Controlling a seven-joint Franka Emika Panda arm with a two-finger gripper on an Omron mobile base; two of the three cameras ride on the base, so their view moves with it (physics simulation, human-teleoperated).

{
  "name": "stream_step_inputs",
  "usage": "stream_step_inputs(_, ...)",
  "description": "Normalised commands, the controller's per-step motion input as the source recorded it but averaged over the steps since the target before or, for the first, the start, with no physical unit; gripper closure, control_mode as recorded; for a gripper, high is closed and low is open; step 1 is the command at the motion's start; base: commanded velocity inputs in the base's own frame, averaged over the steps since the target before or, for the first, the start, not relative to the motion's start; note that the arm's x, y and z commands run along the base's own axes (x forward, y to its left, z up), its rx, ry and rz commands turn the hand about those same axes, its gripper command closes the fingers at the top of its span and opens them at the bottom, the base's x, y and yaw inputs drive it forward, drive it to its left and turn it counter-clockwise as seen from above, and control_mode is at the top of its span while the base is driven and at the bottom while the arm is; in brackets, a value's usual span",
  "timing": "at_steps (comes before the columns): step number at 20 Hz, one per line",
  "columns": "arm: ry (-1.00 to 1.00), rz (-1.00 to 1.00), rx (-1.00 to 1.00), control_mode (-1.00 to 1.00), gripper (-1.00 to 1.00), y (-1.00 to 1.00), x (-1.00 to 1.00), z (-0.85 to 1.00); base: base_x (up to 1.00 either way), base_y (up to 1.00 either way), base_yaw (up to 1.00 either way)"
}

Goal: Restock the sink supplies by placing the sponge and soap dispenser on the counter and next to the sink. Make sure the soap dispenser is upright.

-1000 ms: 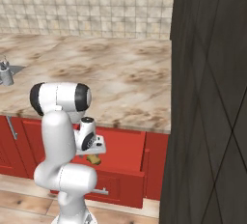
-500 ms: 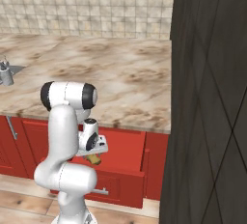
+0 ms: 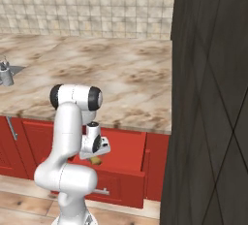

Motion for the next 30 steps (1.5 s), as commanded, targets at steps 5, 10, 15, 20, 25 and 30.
stream_step_inputs(5, 0.0, 0.05, -0.04, -1.0, -1.0, 0.09, 0.01, -0.2, 0.0, 0.0, 0.0)
stream_step_inputs(10, 0.0, 0.03, -0.04, -1.0, 1.0, 0.16, -0.24, -0.11, 0.0, 0.0, 0.0)
stream_step_inputs(15, 0.0, 0.01, -0.02, -1.0, 1.0, 0.32, -0.09, -0.18, 0.0, 0.0, 0.0)
stream_step_inputs(20, -0.01, 0.0, 0.0, -1.0, 1.0, 0.1, -0.18, 0.04, 0.0, 0.0, 0.0)
stream_step_inputs(25, 0.0, 0.0, 0.0, -1.0, 1.0, 0.0, -0.46, 0.34, 0.0, 0.0, 0.0)
stream_step_inputs(30, 0.0, 0.0, 0.0, -1.0, 1.0, 0.0, -0.06, 0.87, 0.0, 0.0, 0.0)
